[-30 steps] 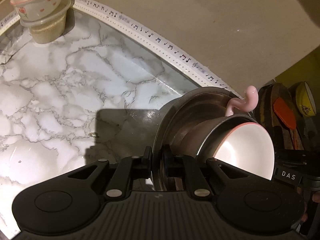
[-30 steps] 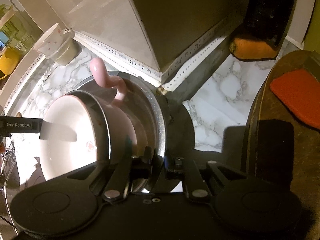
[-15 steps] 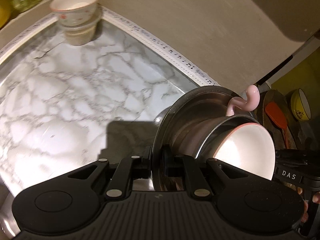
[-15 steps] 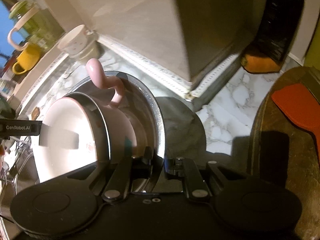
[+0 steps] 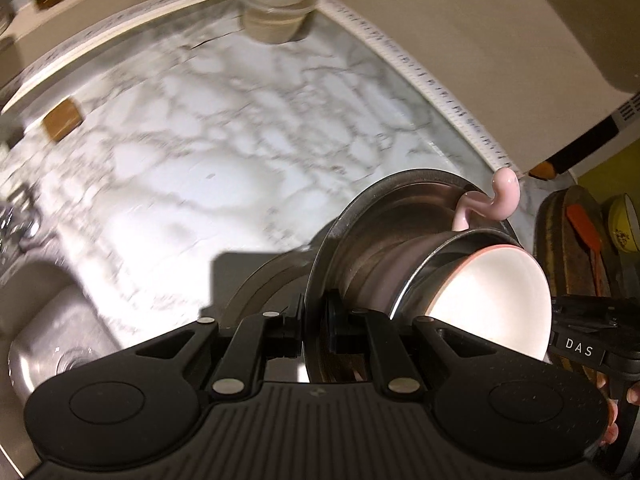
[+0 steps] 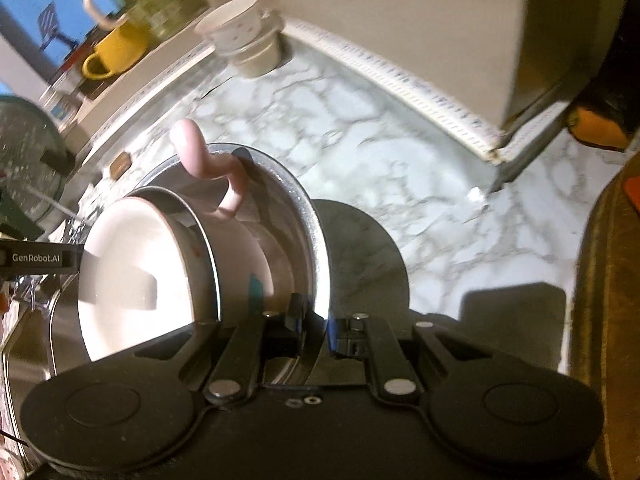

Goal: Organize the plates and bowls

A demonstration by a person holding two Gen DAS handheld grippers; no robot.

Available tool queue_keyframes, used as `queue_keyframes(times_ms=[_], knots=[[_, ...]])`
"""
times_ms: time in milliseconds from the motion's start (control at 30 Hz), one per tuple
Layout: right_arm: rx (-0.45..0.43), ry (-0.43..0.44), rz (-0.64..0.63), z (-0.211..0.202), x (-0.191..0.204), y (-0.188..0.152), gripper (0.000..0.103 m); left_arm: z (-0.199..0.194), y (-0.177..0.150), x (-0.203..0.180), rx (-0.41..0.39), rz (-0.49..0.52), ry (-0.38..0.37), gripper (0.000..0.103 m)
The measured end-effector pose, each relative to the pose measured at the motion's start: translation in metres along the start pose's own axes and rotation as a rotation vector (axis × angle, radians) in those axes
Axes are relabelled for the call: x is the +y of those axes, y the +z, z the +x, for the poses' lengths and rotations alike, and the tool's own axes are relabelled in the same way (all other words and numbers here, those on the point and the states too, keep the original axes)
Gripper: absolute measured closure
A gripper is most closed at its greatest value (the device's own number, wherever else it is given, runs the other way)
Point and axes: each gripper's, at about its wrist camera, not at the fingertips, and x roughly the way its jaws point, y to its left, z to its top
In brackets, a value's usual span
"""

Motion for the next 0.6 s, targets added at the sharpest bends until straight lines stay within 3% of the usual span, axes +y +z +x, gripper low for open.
queue_keyframes(times_ms=[333, 600], knots=[[0.076, 0.025, -0.058, 0.026, 0.030, -0.010, 0.090, 0.006, -0.029, 0.034, 0.039, -0.077, 0.024, 0.094], [0.113, 0.026, -0.078, 0.038, 0.040, -0.012, 0.090, 0.011, -0.033, 0.044, 0.074, -0.093, 0.042, 0.094]])
